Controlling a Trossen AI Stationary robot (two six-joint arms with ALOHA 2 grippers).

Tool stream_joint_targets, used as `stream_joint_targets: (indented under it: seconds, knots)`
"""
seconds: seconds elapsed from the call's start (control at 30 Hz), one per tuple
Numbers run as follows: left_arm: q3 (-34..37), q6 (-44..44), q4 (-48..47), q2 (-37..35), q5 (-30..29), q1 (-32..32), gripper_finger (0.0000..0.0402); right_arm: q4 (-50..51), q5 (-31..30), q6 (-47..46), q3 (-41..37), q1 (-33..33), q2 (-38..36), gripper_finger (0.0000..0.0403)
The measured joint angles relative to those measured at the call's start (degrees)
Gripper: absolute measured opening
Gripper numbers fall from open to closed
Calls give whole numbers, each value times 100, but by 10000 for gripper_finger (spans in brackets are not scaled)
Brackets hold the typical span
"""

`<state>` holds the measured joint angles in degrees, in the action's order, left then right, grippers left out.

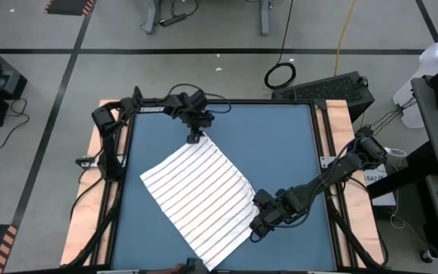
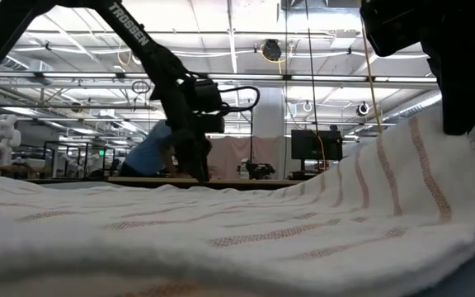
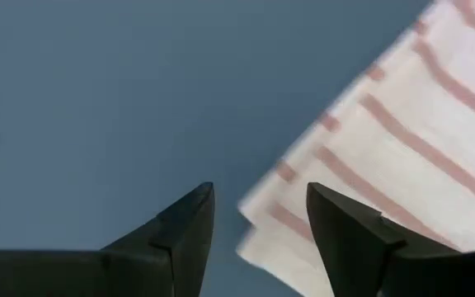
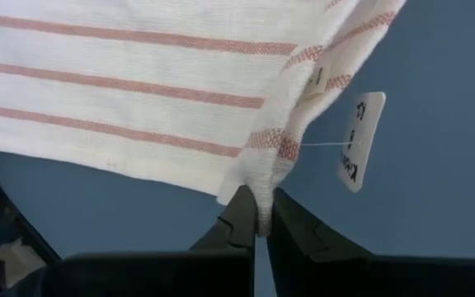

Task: Roll towel
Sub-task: Fold the white towel

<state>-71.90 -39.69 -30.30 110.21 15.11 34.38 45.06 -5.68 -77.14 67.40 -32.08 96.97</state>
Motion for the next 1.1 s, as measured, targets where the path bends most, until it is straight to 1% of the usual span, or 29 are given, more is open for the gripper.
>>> stream_joint_targets:
  seconds: [0.17,0.27,0.37,0.43,0.5,0.7,0.77,0.87,0.93,1.0,1.1]
  knots:
    - [-82,-146,-229,336,35,37,199,3,-4,-14,0,0,-1,6]
    - [-110,-396,-297,415,-1,9,198,-37,-1,-21,0,-2,0,6]
    - [-112,-457,-284,415,-87,-27,191,-46,-18,-73,0,-2,0,6]
    - [-107,-476,-288,415,-85,-26,175,-49,-23,-109,2,-2,0,6]
    - [-107,-592,-316,418,-80,-28,149,-60,-23,-115,2,-2,0,6]
    - [-105,-714,-487,420,81,-99,42,-76,-18,-125,2,-2,0,6]
    - [-105,-570,-537,420,-23,-157,14,-74,-16,-163,2,-2,0,6]
    - [-158,-206,-691,355,-190,-185,11,-70,-19,-397,2,-2,0,6]
    - [-240,-5,-1047,269,-297,-165,9,-61,-32,-660,2,-2,0,6]
    - [-378,197,-1407,108,-298,-118,6,-57,-56,-876,2,30,0,6]
    - [-639,354,-1659,-303,-309,-57,5,-19,-51,-1136,2,134,-1,6]
